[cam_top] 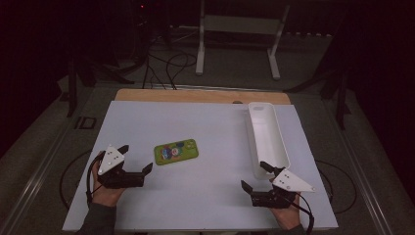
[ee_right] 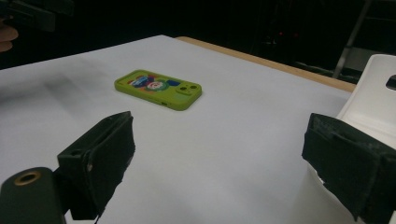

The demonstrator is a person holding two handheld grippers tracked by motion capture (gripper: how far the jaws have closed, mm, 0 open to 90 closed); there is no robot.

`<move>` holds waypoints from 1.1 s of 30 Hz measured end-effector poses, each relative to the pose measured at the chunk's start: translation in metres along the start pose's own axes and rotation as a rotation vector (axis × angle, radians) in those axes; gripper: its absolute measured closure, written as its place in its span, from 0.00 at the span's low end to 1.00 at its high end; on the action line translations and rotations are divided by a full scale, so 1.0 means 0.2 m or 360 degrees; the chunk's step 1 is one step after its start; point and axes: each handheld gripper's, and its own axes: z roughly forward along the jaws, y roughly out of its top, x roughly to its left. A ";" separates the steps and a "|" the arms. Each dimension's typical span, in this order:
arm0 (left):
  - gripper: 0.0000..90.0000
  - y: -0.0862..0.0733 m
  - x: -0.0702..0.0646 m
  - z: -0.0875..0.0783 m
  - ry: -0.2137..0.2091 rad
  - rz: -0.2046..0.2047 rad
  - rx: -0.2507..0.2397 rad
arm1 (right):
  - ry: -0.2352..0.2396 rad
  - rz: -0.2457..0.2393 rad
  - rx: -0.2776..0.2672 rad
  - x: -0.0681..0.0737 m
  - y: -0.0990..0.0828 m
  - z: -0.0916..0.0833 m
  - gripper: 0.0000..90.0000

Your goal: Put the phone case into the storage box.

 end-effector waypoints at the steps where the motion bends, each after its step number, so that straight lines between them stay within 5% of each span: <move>1: 0.00 0.00 0.00 0.00 0.0001 0.0004 0.0001 | -0.0001 0.0000 0.0000 0.00 0.00 0.00 0.10; 33: 0.00 0.08 0.03 0.16 -0.0007 0.0053 0.0019 | -0.0016 -0.0008 0.0009 -0.03 0.00 0.00 0.10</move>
